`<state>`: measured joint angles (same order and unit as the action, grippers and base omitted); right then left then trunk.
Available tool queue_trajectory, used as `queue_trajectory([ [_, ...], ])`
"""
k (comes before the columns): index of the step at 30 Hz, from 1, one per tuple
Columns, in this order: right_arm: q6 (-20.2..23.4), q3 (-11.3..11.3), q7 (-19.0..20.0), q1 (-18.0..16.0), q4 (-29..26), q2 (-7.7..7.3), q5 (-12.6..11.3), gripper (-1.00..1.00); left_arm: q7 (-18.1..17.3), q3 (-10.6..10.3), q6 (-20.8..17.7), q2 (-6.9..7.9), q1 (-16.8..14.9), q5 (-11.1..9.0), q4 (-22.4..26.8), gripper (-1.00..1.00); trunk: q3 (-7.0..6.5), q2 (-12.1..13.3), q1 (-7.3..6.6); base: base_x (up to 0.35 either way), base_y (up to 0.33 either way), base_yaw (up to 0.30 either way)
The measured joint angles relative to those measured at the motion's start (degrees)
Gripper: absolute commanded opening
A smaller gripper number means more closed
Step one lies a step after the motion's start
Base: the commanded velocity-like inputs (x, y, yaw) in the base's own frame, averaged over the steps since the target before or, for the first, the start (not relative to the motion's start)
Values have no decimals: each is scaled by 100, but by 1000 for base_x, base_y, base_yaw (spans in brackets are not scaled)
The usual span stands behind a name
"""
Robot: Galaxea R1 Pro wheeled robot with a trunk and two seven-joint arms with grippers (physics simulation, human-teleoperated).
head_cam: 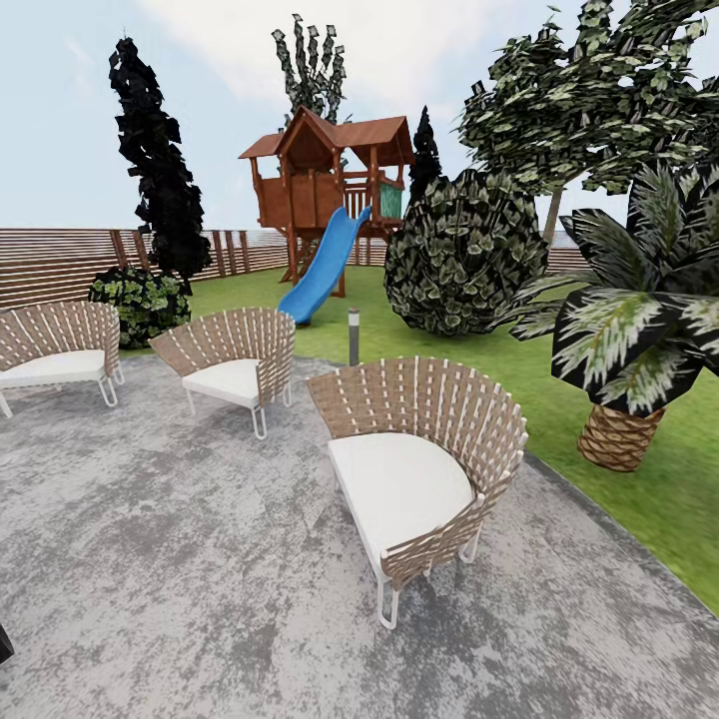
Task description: Pick up the pesticide atomizer in the garden and spray insectifuge to fully cover both potted plants in the garden.
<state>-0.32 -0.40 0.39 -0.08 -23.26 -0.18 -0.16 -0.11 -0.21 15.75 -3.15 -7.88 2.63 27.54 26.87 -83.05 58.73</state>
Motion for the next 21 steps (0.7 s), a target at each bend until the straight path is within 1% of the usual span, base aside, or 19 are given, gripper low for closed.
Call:
queue_trajectory([
  [5,0,0,-6,0,-7,-7,0,100,-2,-2,-1,-5,0,0,0,100,0,0,0,0,0,0],
  [10,0,0,-7,0,-1,-9,0,100,-4,-2,6,-104,0,0,-1,100,0,0,0,0,0,0],
  [17,1,0,-14,0,-6,-1,21,100,-5,-9,2,-147,0,0,-1,100,0,0,0,0,0,-1],
  [21,7,0,-15,0,-8,-1,20,100,-5,-9,-1,-157,0,0,-1,100,-4,0,0,0,0,-148],
])
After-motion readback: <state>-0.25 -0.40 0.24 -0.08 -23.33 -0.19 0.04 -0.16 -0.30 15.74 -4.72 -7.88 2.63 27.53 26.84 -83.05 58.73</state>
